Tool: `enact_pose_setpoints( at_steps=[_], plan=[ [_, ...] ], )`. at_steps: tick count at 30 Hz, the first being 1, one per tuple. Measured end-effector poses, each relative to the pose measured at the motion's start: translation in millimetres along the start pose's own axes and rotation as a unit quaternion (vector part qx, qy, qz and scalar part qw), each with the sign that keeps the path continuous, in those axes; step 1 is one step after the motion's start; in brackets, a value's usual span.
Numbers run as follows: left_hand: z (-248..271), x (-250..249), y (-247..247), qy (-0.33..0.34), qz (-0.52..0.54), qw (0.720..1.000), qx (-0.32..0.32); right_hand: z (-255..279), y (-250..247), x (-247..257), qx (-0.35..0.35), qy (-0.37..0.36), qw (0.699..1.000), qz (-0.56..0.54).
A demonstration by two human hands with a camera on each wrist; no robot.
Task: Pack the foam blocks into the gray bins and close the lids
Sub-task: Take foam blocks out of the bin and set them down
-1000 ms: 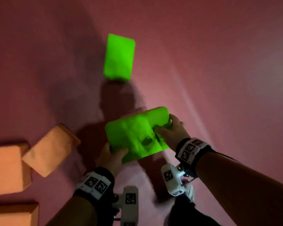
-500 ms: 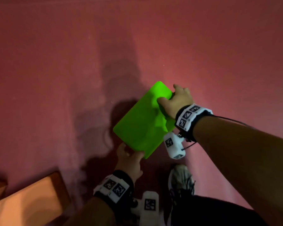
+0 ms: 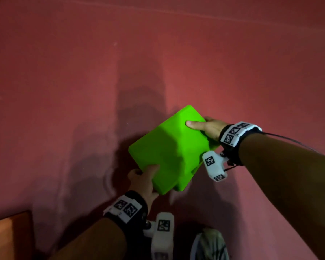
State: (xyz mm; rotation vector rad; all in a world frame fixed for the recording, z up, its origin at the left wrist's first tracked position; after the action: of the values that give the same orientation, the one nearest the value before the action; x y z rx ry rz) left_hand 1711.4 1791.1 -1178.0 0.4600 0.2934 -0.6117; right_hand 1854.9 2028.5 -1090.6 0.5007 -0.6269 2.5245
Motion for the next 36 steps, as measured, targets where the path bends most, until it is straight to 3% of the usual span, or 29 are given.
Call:
enact_pose_setpoints(
  at_steps=[5,11,16,18,22,26,32,36],
  plan=[
    [19.8,-73.4,-39.9,0.082,-0.006,0.996,-0.026,9.0,52.1,20.7,0.022,0.007,0.999,-0.027],
    [88.7,-206.3,-183.7,0.233,-0.094,0.953,-0.172,44.9,175.9,136.0,0.091,-0.139,0.985,-0.055],
    [201.1,-270.3,-282.9,0.282,-0.096,0.931,-0.211,81.7,294.2,238.6,0.173,-0.227,0.958,-0.028],
    [237.0,-274.4,-326.2,0.289,-0.094,0.923,-0.236,101.5,339.5,267.4,0.200,-0.260,0.945,0.008],
    [285.7,-262.1,-394.3,0.278,-0.097,0.918,-0.265,123.1,411.7,289.2,0.248,-0.258,0.933,0.043],
    [309.0,-242.4,-452.0,0.276,-0.089,0.914,-0.284,134.5,456.0,284.5,0.229,-0.218,0.942,0.115],
    [283.1,-179.7,-498.6,0.189,-0.056,0.954,-0.225,126.1,510.4,223.5,0.316,-0.151,0.909,0.226],
    [269.2,-145.9,-512.1,0.161,-0.031,0.955,-0.246,137.0,528.2,204.6,0.367,-0.228,0.896,0.106]
  ],
)
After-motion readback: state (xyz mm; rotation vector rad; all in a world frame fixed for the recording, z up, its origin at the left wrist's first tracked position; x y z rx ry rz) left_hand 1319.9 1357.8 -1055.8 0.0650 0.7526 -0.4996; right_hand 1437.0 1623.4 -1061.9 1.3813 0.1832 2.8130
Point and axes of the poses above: each hand's wrist, its own z-axis away from the middle knuckle, its own y-axis out of the palm, x = y × z, the point moved 9 cm from there along -z, towards the middle knuckle, and after that the axes turned 11 degrees about x, right-handed, at the moved point
